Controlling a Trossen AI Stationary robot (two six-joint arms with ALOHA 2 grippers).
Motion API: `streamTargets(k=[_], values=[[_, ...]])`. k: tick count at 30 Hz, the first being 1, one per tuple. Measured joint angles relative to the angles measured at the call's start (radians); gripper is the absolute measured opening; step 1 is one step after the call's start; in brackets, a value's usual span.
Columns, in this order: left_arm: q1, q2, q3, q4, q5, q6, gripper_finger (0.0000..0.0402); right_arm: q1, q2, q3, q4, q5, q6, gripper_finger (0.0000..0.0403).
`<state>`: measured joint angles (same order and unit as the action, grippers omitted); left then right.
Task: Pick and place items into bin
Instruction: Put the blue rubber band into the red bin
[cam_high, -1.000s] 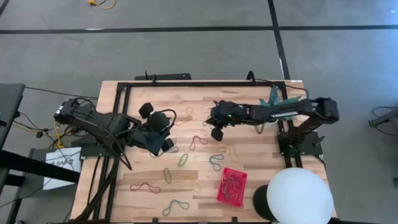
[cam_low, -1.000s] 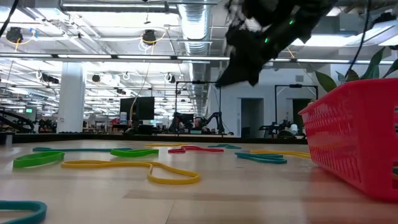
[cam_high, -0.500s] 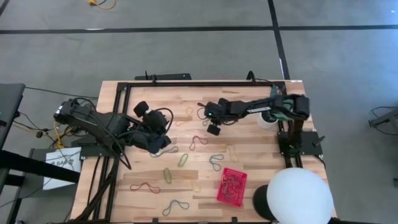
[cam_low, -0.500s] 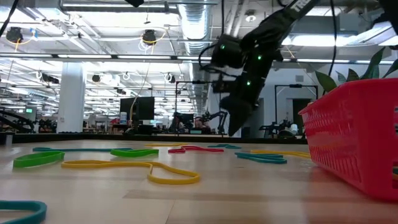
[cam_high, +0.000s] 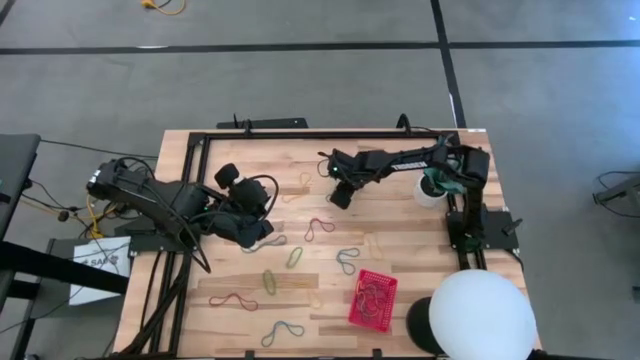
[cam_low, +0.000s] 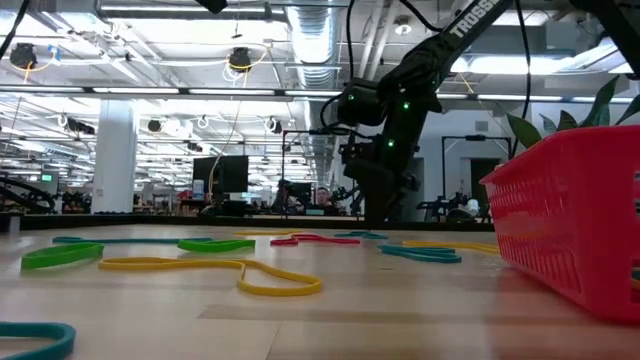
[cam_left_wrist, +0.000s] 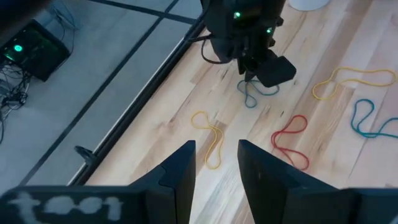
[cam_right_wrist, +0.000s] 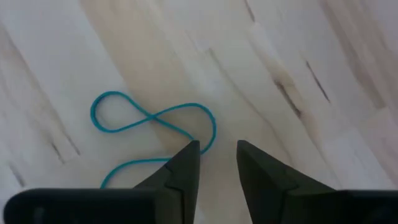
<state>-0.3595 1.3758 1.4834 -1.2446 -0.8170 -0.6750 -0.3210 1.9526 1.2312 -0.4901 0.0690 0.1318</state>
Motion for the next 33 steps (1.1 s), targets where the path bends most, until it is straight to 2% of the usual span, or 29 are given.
streamTargets(k=[12, 17, 33], values=[[0.000, 0.000, 0.000, 0.000, -0.001, 0.000, 0.0111, 0.020, 0.000, -0.022, 0.076, 0.018, 0.046, 0.0102], [0.000, 0.000, 0.000, 0.001, 0.000, -0.004, 0.0111, 0.020, 0.000, -0.025, 0.046, 0.104, 0.052, 0.0102], [-0.002, 0.000, 0.000, 0.001, 0.001, -0.007, 0.0111, 0.053, 0.000, -0.026, 0.053, 0.086, 0.079, 0.0102]])
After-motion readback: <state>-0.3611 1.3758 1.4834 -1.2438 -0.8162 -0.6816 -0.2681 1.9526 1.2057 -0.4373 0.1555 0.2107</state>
